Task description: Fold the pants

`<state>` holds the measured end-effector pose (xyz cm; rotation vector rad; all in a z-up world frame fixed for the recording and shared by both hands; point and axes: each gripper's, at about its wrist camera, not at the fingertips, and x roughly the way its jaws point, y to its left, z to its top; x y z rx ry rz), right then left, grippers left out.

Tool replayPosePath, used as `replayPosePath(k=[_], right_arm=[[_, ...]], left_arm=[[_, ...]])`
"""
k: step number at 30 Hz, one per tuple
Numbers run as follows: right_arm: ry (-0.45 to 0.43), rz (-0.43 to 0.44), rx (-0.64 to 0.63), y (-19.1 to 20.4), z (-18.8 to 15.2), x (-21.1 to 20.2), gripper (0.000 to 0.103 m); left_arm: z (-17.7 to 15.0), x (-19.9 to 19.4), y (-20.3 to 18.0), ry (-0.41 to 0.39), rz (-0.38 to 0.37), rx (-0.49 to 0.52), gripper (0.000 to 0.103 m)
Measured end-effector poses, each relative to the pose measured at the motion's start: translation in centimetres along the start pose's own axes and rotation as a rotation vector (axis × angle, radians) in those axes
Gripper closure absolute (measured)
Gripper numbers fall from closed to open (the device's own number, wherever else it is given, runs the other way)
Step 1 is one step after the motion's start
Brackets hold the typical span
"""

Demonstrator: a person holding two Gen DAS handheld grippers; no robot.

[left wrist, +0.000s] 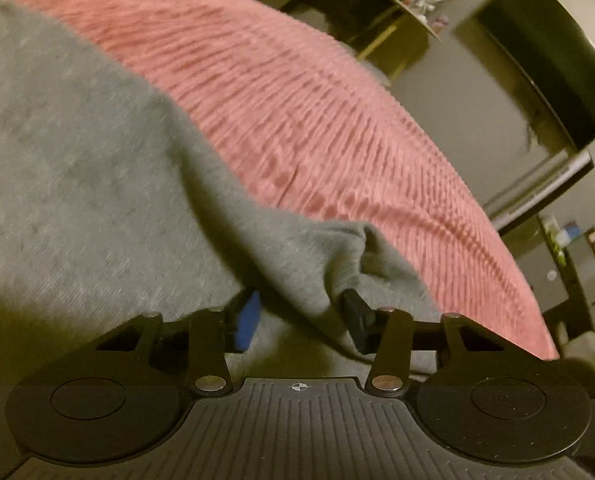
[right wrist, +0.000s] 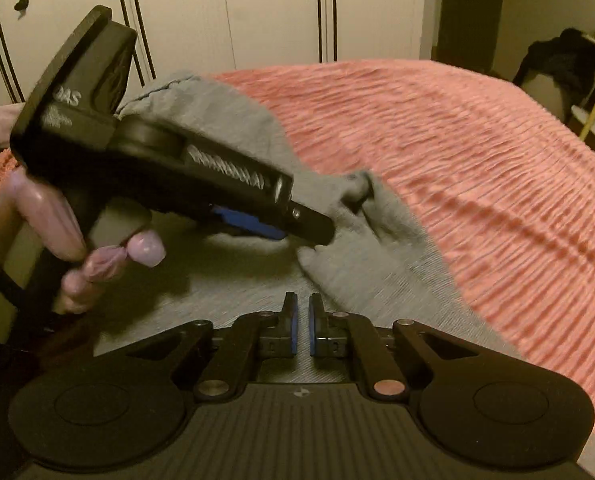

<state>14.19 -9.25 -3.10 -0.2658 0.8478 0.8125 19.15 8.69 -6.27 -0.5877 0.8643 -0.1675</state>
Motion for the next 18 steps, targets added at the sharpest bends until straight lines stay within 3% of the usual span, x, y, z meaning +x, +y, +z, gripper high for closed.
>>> replayPosePath(k=[2,5,6,7,10,13,18], right_arm=[[-0.025,0.009,0.073,-1.5,0.6,-0.7,0.097],[-0.098,0.045,0.309,-5.4,1.8,-2.0,0.094],[-0.105,0.061,0.375,-6.4,2.2,-2.0,0.089],[-0.102,0.081,0.439,-7.2,2.6,-1.8,0.079],[-0.049,0.192,0.617,-8.7,3.4,0.6,0.065],[0.011,0.276,0.719,-9.5,4.1,3.7,0.061],[0.043,0.322,0.843,-10.3,4.0,6.8,0.061]], left_arm=[[0.0,0.2,0.2,-0.002,-0.007,-0.019,0.052],[0.0,0.5,0.2,-0.004,0.000,0.009,0.052],[0.0,0.5,0.2,-0.003,0.001,0.009,0.052],[0.1,0.6,0.2,-0.002,0.002,0.011,0.052],[-0.1,0.0,0.1,0.000,-0.001,0.018,0.052],[0.0,0.0,0.4,0.003,-0.012,0.014,0.052],[0.2,-0.3,0.8,0.017,-0.022,0.007,0.053]])
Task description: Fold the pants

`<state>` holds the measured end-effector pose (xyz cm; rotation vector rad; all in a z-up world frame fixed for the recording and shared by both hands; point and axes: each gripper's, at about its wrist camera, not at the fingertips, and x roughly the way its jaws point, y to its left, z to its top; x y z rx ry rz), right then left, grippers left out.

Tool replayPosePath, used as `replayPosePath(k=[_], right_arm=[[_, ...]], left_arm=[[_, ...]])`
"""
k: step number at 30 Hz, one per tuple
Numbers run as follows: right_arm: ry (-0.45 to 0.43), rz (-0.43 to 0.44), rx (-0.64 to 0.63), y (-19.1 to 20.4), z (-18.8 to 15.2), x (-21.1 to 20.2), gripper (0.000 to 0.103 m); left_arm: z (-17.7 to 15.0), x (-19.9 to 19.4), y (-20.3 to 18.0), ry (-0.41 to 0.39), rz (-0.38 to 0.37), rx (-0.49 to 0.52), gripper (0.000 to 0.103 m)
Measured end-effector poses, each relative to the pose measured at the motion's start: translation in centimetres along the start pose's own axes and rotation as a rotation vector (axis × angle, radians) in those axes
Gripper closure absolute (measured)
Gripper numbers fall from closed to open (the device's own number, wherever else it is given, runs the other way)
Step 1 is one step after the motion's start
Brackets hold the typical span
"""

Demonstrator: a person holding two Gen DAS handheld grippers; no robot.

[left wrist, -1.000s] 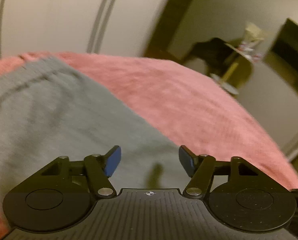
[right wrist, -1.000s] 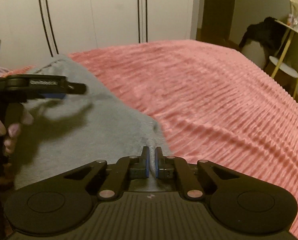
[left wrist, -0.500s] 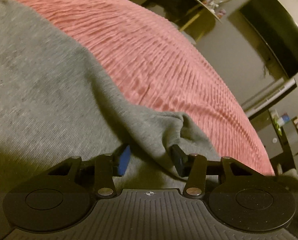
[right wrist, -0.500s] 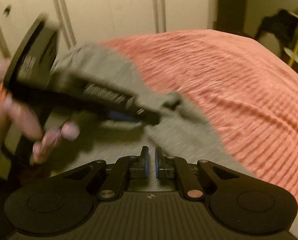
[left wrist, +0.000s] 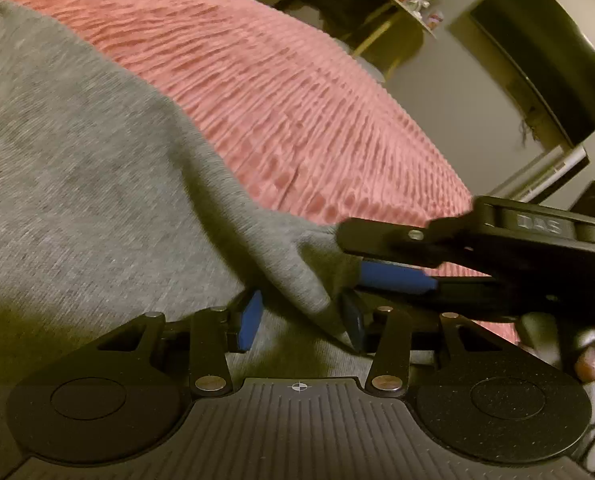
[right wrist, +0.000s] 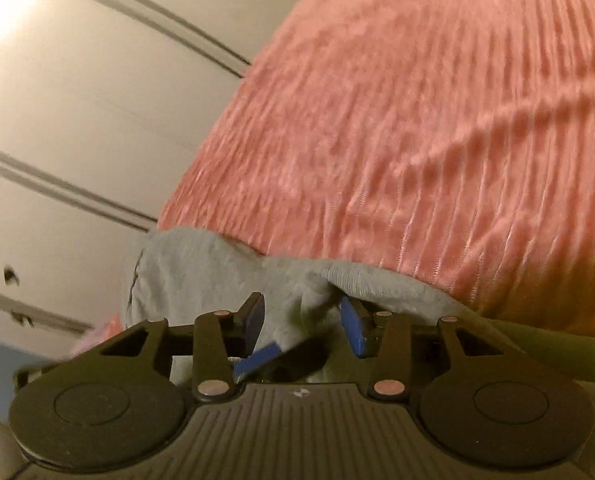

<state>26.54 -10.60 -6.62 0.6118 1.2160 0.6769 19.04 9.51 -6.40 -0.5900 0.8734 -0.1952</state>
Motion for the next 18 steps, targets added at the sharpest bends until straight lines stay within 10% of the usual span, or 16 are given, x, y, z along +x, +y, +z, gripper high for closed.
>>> replayPosePath(k=[4,12,18], right_arm=[[-0.026,-0.107,-0.146,1.7,-0.4,0.0,0.096],[-0.110,-0.376,-0.520,5.4,1.4,2.1,0.098],[-0.205,-0.354,-0.395,4.7,1.1,-0.2,0.084]], left_arm=[[0.8,-0.8,1.1,0.020,-0.022,-0.049,0.053],[1.3,-2.2,2.2,-0.061,0.107,-0.035,0.050],[1.2,-2.0,2.0,-0.060,0.106,-0.015,0.047]])
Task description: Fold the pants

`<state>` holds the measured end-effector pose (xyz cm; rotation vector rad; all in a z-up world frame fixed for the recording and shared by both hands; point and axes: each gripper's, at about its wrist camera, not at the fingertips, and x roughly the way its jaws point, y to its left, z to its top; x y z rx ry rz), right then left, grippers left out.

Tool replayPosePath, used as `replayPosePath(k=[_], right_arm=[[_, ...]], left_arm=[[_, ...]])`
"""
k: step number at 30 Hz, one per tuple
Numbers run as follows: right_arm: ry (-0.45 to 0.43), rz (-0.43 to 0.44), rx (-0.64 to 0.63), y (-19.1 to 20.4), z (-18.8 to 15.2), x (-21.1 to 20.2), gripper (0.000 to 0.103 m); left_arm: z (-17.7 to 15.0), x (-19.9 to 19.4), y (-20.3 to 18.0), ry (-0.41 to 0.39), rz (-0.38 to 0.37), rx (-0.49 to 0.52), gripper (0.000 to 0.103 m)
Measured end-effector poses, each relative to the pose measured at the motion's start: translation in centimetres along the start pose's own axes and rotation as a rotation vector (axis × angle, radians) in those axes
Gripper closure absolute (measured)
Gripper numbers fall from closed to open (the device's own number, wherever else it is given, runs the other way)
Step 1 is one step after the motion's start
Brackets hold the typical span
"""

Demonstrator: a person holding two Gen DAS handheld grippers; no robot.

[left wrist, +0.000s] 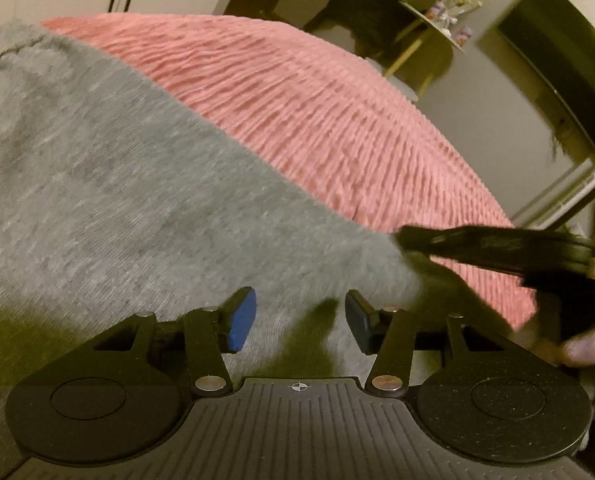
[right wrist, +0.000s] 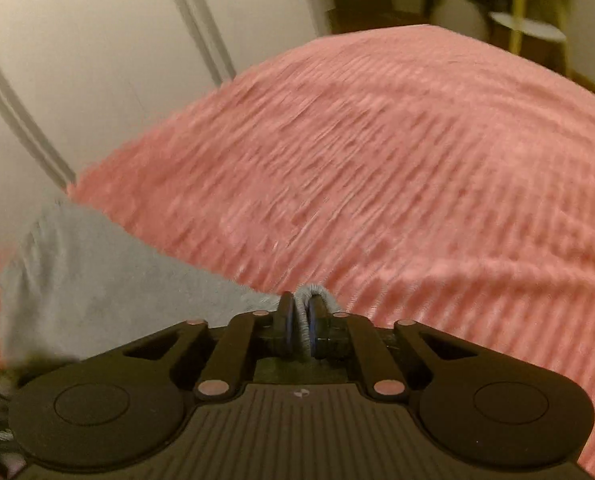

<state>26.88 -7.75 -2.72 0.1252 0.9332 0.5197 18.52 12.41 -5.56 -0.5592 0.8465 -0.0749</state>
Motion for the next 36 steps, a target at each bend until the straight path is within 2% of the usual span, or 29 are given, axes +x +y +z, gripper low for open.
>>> replayPosePath(k=[1,3,6,7,9,17,23,24,25,27,30,32,34,36], right_arm=[[-0.023,0.010,0.011,-0.3,-0.2,-1.2,0.081],[0.001,0.053,0.028,-0.6,-0.6,-2.4,0.077],[0.075,0.003,-0.045,-0.3,-2.0,-2.3,0.058],[0.098,-0.006,-0.069,-0.1,-2.3,-2.0,0.056],[0.120,0.007,-0.088,0.1,-2.9,-1.5,0.056],[0.098,0.001,-0.161,1.3,-3.1,-2.0,0.059],[0.141,0.017,-0.211,1.8,-3.9,-1.1,0.070],[0.131,0.015,-0.209,1.8,-3.9,-0.9,0.083],[0.123,0.014,-0.215,2.0,-3.9,-0.9,0.092],[0.078,-0.007,-0.277,2.6,-3.6,-1.4,0.096],[-0.021,-0.083,-0.325,2.6,-2.6,-1.5,0.097],[-0.023,-0.137,-0.310,2.0,-2.3,0.2,0.097],[-0.014,-0.212,-0.363,2.1,-3.3,2.5,0.098],[-0.060,-0.221,-0.314,1.8,-3.5,2.2,0.097]], left_arm=[[0.1,0.1,0.1,0.001,-0.005,-0.013,0.046],[0.2,0.2,0.3,0.001,-0.008,-0.020,0.043],[0.1,0.2,-0.1,0.000,0.000,0.005,0.039],[0.0,0.1,-0.2,-0.001,0.003,0.015,0.039],[-0.1,0.1,-0.3,-0.001,0.005,0.023,0.039],[0.1,0.2,-0.1,0.003,-0.009,-0.003,0.038],[0.2,0.3,-0.1,0.004,-0.012,0.004,0.036],[0.2,0.3,-0.1,0.004,-0.012,0.004,0.036],[0.2,0.3,-0.1,0.004,-0.013,0.003,0.036],[0.2,0.1,0.0,0.001,-0.014,-0.006,0.036],[0.2,-0.3,-0.2,-0.019,0.003,0.003,0.032],[0.1,-0.3,-0.7,-0.031,0.029,0.040,0.030],[-0.3,0.1,-1.4,-0.034,0.062,0.099,0.030],[-0.7,0.5,-2.1,-0.039,0.093,0.173,0.029]])
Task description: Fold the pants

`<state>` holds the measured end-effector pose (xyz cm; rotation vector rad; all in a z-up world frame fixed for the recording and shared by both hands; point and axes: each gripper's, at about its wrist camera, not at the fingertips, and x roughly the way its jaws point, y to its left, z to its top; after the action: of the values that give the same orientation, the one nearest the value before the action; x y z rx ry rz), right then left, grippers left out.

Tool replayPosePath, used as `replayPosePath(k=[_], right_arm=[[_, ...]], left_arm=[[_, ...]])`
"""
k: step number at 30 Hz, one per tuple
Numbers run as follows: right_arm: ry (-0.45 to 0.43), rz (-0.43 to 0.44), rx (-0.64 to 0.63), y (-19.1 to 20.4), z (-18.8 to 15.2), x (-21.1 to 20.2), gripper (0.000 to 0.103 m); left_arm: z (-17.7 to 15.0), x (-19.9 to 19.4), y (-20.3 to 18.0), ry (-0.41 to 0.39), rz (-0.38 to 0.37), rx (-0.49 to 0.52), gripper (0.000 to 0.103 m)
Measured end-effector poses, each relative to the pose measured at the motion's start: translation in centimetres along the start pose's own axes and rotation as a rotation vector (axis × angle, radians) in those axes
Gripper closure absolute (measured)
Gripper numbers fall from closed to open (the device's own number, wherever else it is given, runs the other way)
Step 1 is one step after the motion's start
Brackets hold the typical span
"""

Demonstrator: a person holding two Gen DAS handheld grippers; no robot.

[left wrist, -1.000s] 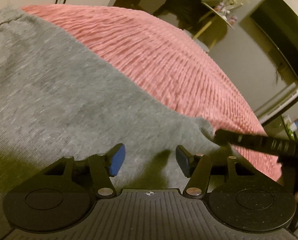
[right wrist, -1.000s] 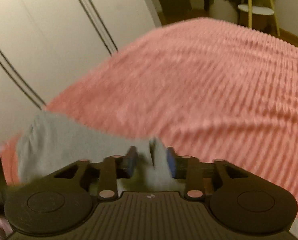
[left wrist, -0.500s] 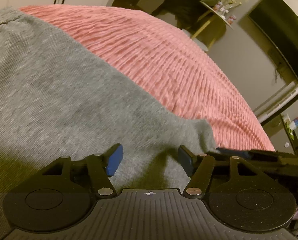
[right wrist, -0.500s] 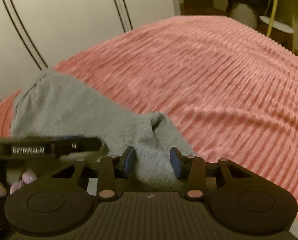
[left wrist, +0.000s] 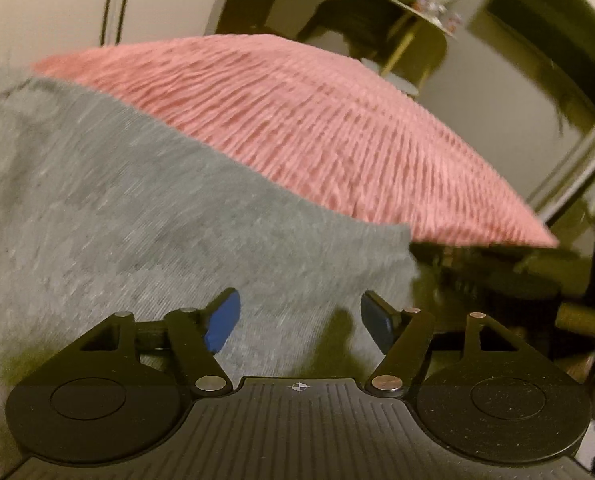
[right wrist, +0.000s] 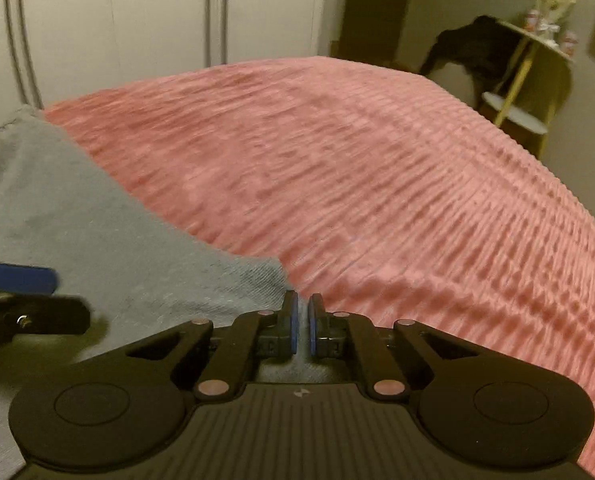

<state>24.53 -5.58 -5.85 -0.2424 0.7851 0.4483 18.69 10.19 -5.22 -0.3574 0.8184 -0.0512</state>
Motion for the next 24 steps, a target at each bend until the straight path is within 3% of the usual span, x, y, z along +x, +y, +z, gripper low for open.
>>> replayPosePath(k=[2,5,8,11,14,15,17,21,24], right_arm=[[-0.050,-0.031,0.114,-1.2,-0.1,-2.2,0.087],[-0.131,-0.028,0.242,-3.1,-2.2,-6.9,0.086],[-0.124,-0.013,0.294,-3.9,-5.8,-10.5,0.086],[-0.056,-0.056,0.375,-5.4,-9.3,-10.8,0.086],[-0.105,-0.075,0.482,-7.8,-11.7,-9.8,0.089],[-0.111,-0.083,0.522,-8.5,-12.0,-9.6,0.097],[-0.099,-0.084,0.612,-9.7,-11.9,-10.3,0.101],[-0.154,-0.138,0.736,-12.9,-14.9,-16.7,0.084],[-0.198,-0.248,0.884,-16.5,-21.1,-23.4,0.083]], left_arm=[[-0.2,0.1,-0.6,-0.006,0.026,0.051,0.029],[-0.3,0.2,-0.7,-0.018,0.030,0.039,0.026],[-0.5,0.4,-1.2,-0.033,0.046,0.056,0.022],[-1.0,0.9,-2.2,-0.052,0.073,0.112,0.016],[-1.6,1.4,-3.1,-0.075,0.103,0.166,0.012],[-1.8,1.5,-3.4,-0.084,0.118,0.188,0.011],[-2.3,1.5,-3.8,-0.099,0.144,0.229,0.011],[-3.1,-0.2,-4.2,-0.132,0.180,0.225,0.011],[-3.6,-1.2,-4.4,-0.123,0.103,0.129,0.011]])
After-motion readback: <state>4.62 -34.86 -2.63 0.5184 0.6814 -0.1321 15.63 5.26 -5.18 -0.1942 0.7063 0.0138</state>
